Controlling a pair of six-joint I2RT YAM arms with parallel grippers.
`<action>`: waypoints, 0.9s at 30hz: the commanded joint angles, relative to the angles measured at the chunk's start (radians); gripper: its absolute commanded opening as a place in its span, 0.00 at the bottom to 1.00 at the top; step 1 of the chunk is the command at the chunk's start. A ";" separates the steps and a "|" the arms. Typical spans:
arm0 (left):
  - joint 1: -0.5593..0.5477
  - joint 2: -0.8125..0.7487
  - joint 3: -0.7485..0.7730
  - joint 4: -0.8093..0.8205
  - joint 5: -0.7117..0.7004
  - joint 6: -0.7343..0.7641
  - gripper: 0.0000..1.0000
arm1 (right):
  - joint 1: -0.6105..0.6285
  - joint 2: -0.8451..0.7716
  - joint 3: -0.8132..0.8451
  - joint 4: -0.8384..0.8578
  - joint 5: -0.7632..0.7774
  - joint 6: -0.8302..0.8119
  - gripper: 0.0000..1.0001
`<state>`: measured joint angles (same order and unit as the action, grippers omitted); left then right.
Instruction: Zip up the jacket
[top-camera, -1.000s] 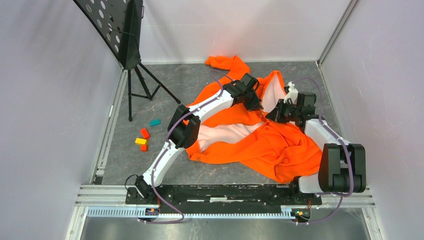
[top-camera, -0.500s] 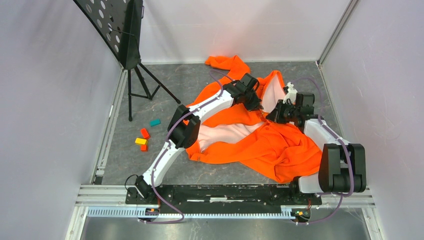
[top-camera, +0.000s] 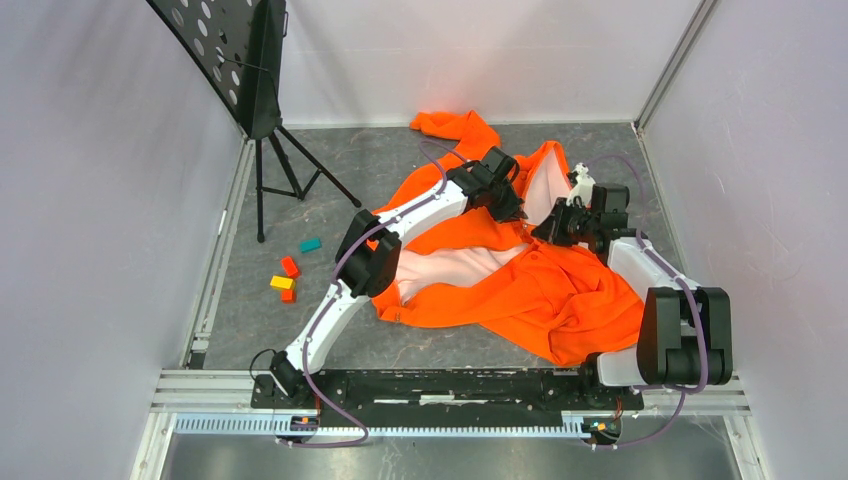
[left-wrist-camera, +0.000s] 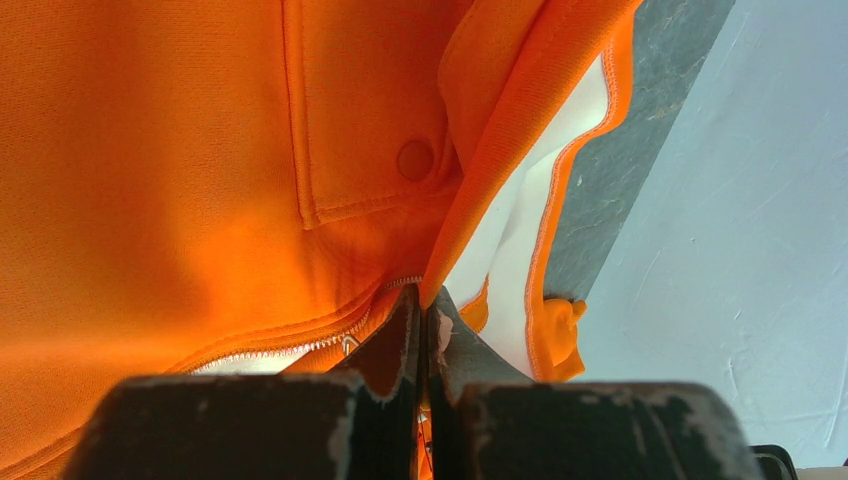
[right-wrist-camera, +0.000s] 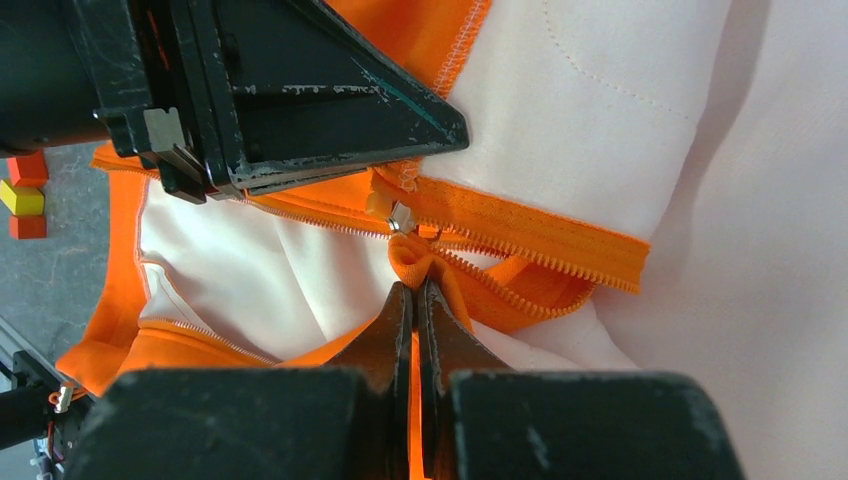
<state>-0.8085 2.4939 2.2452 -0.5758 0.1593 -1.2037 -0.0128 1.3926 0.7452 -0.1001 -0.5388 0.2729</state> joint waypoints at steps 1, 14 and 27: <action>-0.011 -0.023 0.043 -0.018 -0.005 0.017 0.02 | 0.009 -0.025 0.032 0.054 0.004 0.027 0.00; -0.018 -0.030 0.044 -0.038 -0.027 0.010 0.02 | 0.051 -0.031 0.028 0.080 0.021 0.099 0.00; -0.021 -0.033 0.063 -0.063 -0.045 0.019 0.02 | 0.057 -0.084 -0.028 0.248 0.053 0.195 0.00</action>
<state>-0.8112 2.4939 2.2623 -0.6044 0.1261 -1.2037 0.0376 1.3514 0.7242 0.0025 -0.4831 0.4374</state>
